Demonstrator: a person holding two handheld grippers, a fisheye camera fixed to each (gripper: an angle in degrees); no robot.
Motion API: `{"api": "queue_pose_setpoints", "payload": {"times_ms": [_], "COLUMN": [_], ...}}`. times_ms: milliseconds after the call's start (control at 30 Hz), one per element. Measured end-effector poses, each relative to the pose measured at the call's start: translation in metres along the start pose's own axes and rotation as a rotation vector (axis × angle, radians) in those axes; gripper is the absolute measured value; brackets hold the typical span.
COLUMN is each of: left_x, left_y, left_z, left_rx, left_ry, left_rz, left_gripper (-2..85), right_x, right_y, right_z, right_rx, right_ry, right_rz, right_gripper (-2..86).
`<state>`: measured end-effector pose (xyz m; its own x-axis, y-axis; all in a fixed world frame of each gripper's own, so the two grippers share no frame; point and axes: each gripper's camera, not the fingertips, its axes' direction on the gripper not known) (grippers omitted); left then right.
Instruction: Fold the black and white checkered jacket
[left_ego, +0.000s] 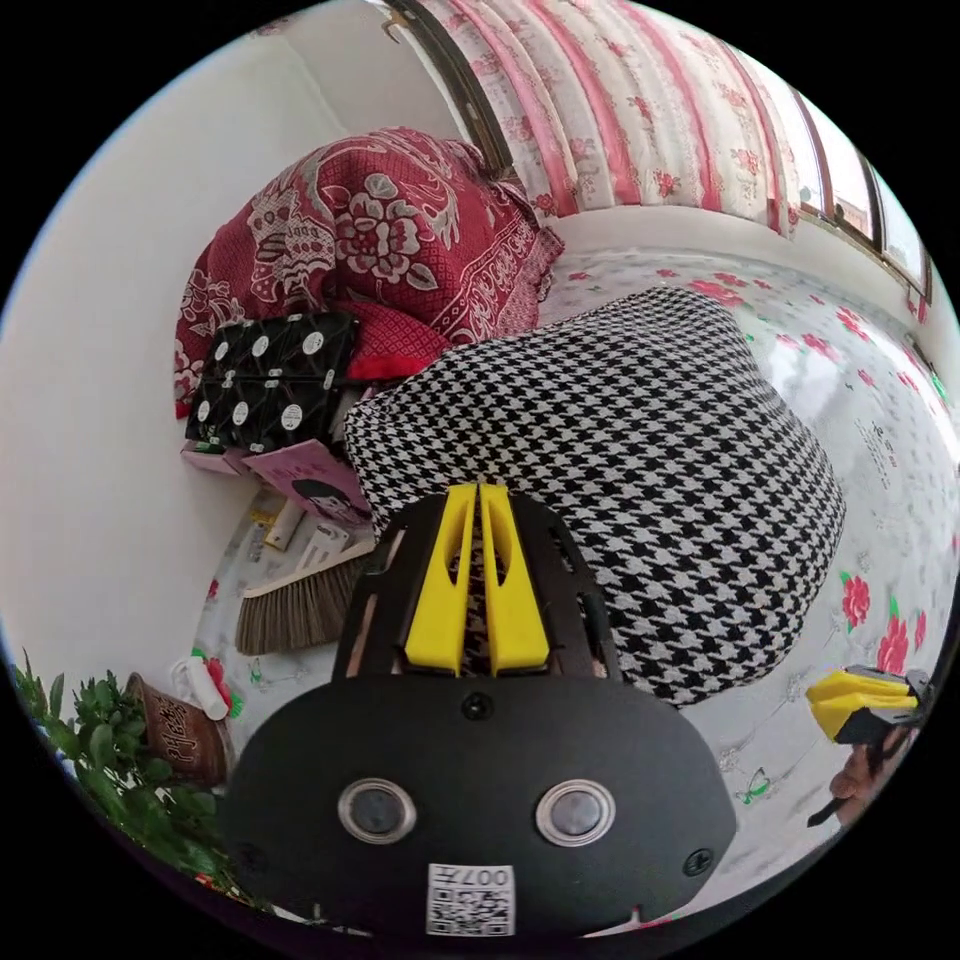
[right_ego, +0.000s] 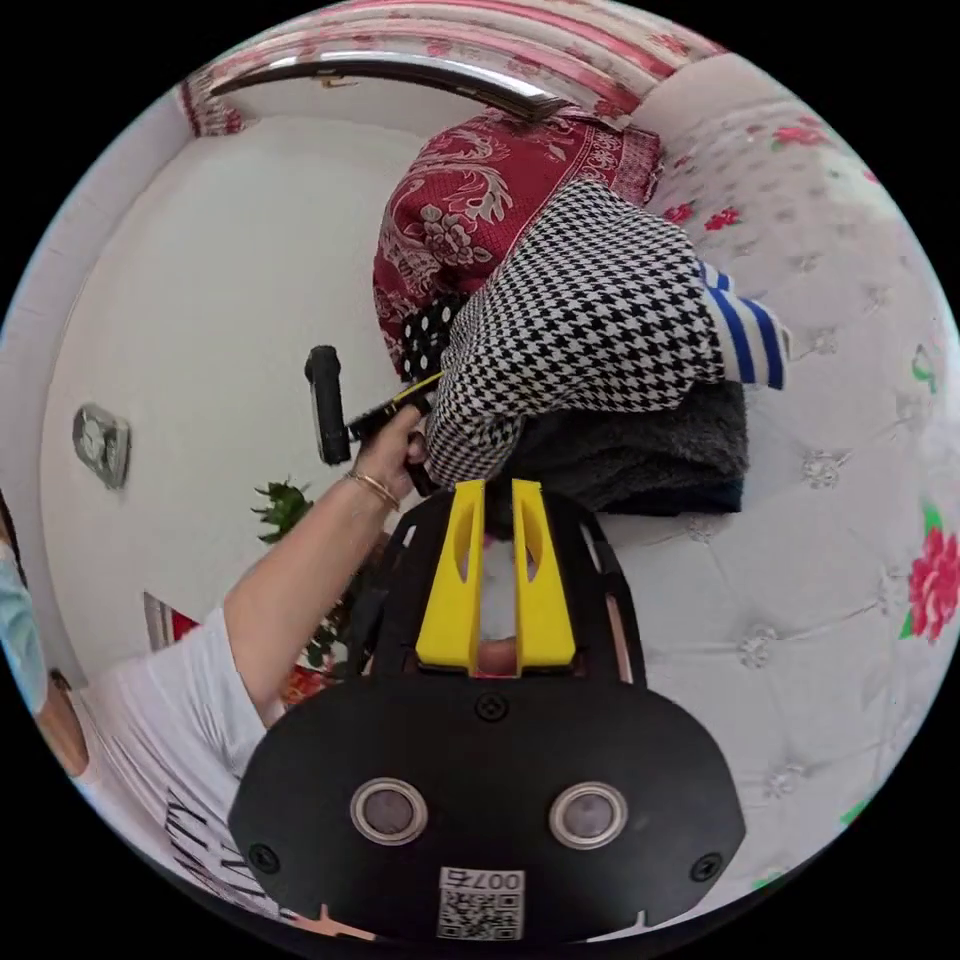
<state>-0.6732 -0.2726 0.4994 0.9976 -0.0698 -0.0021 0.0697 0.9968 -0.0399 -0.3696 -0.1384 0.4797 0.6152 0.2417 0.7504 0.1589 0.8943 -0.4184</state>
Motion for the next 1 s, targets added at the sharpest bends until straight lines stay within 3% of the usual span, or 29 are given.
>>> {"api": "queue_pose_setpoints", "payload": {"times_ms": [200, 433, 567, 767, 1000], "left_x": [-0.015, -0.022, -0.018, 0.016, 0.044], "left_y": [0.039, 0.096, 0.134, 0.24, 0.363], "left_z": [-0.022, -0.034, -0.045, -0.048, -0.094], "left_rx": [0.106, 0.106, 0.099, -0.076, -0.194], "left_ry": [0.042, 0.058, 0.183, 0.427, 0.588], "left_rz": [-0.046, -0.049, -0.01, 0.072, -0.014], "left_gripper": [-0.8, -0.8, -0.7, -0.9, -1.0], "right_x": [0.01, 0.015, -0.011, -0.06, -0.101], "right_y": [0.125, 0.246, 0.282, 0.326, 0.403], "right_z": [-0.047, -0.087, -0.102, -0.112, -0.125], "right_rx": [-0.187, -0.273, -0.209, -0.045, 0.148], "right_ry": [0.3, 0.409, 0.455, 0.513, 0.523], "right_rz": [-0.03, 0.167, 0.199, 0.215, 0.192], "right_gripper": [-0.1, -0.3, -0.3, -0.3, -0.3]}}
